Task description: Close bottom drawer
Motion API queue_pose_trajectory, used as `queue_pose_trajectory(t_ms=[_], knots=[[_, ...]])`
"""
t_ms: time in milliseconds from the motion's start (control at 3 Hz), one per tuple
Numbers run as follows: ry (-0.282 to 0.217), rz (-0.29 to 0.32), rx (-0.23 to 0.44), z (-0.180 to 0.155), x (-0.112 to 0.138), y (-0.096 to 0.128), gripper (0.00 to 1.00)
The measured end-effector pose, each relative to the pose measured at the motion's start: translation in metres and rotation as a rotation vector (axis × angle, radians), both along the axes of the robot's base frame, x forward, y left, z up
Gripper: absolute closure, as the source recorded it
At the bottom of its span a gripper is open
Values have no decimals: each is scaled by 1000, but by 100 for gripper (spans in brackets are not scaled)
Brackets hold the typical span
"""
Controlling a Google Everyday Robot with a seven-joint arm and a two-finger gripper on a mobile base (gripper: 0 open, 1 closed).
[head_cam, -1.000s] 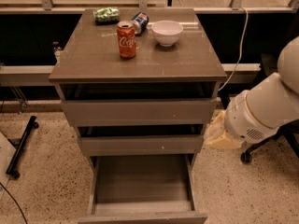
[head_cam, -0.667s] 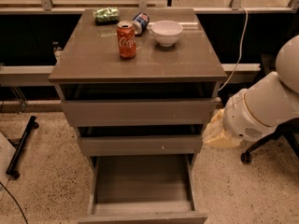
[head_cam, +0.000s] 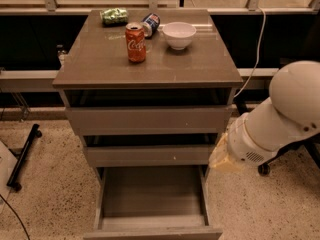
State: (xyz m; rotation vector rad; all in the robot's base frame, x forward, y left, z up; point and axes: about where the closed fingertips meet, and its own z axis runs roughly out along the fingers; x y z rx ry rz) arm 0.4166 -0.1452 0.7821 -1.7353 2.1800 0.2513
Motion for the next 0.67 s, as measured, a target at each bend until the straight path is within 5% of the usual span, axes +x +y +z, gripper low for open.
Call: queue_pose_trajectory(t_ms=[667], knots=[[28,-40,70,-92,-11,-1,100]])
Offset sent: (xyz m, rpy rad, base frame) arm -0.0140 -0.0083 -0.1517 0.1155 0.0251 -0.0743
